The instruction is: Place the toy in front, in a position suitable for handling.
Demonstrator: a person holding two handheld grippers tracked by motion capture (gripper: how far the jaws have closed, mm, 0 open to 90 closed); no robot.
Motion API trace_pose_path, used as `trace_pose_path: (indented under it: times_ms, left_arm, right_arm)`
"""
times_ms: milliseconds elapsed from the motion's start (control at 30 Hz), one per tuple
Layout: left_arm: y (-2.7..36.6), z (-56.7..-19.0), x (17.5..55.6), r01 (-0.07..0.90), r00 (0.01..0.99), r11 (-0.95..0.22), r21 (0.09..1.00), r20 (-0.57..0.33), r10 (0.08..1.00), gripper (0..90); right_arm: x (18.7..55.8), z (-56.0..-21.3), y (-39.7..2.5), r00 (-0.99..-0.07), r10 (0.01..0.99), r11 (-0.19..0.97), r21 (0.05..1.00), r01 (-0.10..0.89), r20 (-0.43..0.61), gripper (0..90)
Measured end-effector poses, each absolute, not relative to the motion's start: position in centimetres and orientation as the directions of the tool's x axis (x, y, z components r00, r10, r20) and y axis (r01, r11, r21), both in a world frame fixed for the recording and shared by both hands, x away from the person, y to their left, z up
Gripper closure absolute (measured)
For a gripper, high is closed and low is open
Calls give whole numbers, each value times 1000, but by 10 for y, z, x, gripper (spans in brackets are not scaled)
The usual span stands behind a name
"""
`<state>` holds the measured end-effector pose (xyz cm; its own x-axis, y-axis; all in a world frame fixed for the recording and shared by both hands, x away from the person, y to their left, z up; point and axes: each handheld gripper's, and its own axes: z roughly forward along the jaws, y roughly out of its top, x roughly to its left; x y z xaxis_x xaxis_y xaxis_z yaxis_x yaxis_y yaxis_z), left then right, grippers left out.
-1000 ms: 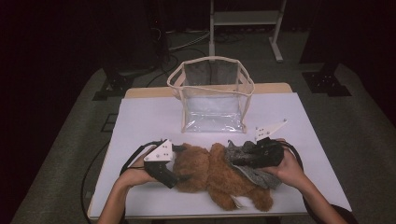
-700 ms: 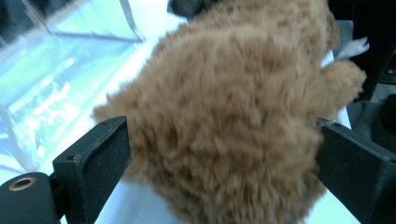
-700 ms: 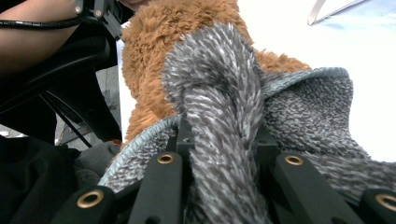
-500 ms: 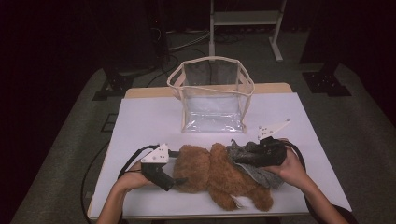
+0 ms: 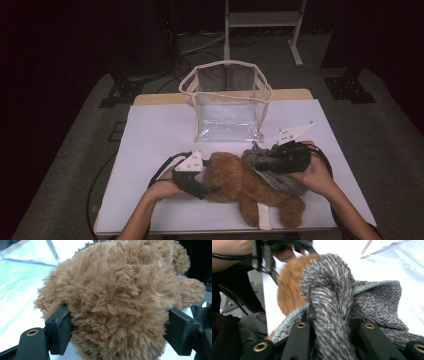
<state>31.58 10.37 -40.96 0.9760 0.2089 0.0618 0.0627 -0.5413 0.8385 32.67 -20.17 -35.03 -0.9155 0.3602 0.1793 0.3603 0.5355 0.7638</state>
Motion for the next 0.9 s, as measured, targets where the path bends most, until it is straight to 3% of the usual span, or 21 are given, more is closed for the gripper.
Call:
trace_pose_path:
  times_ms: [133,433,900]
  left_arm:
    - [86,-409,312,28,976,-569,822,100,192,197]
    - [92,-406,306,17,976,-562,827,109,190,228]
    - [84,-405,288,-46,972,-599,799,175,159,232]
  right_arm:
    - [324,-353,-186,-928,331,566,752,339,170,710]
    - [328,-361,-197,-908,345,533,747,398,238,709]
    - [370,-356,-138,-910,306,580,703,411,280,709]
